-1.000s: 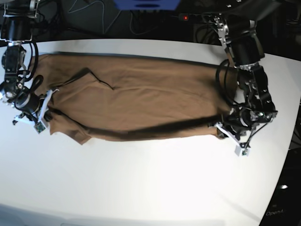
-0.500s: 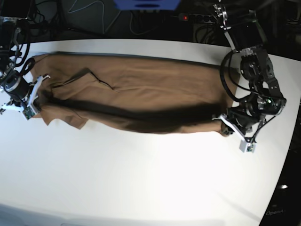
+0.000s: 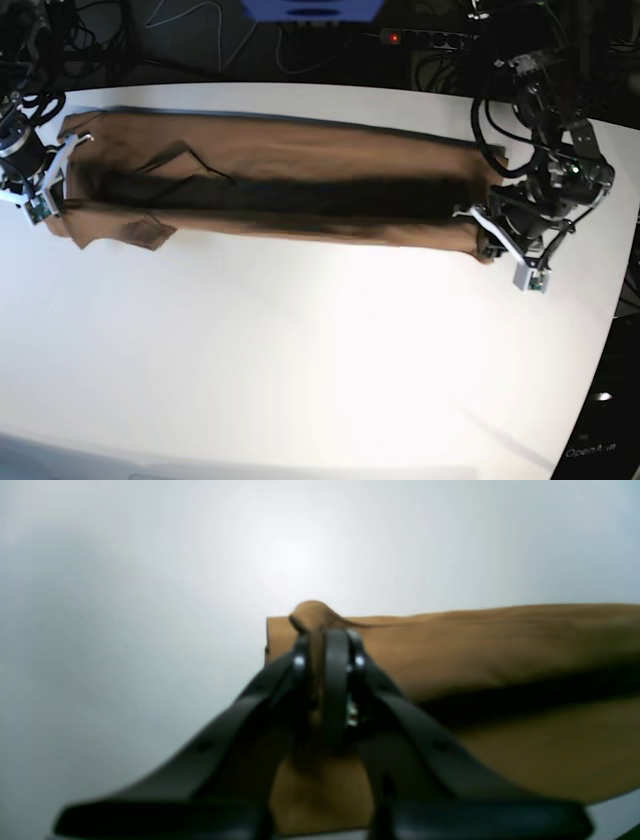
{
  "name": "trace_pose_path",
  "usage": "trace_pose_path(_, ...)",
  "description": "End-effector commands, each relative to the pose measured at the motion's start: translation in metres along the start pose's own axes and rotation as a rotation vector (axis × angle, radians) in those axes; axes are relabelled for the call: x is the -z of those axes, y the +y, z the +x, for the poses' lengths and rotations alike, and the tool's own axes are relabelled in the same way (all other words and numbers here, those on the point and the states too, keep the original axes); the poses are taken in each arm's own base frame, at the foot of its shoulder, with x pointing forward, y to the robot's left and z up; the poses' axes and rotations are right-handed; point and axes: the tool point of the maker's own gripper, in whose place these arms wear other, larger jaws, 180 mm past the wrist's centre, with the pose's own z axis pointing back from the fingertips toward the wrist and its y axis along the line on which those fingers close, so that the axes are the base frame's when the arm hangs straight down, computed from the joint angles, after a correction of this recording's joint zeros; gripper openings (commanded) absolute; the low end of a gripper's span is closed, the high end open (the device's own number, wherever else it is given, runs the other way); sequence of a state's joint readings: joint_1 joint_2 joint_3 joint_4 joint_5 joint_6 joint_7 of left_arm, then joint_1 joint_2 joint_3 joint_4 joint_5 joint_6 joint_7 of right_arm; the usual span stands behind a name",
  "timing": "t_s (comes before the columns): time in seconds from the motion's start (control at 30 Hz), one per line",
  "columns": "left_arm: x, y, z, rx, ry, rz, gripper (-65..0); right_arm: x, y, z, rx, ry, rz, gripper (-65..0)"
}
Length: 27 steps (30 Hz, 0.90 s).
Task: Fold the T-shirt properly
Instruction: 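Carry the hem edge with both grippers over toward the collar fold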
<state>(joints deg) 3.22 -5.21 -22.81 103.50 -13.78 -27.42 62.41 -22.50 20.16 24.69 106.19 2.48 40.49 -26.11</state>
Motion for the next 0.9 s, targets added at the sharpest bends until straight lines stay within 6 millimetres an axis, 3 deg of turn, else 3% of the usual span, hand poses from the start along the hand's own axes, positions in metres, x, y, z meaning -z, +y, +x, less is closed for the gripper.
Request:
trace_pose_path(0.0, -0.006, 0.000, 0.012, 0.016, -0.047, 0.002, -61.9, -0.006, -0.010, 0.003, -0.017, -0.015, -0.023, -64.4)
trace_pose_path(0.43, -0.023, -0.006, -0.019, 0.037, -0.002, 0.012, -61.9, -0.019, 0.030, -0.021, 0.043, -0.017, 0.050, -64.4)
trace_pose_path(0.87, -0.015, -0.004, -0.047, 0.008, 0.070, 0.001, -62.1, -0.022, 0.029, -0.018, 0.057, -0.050, 0.039, -64.4)
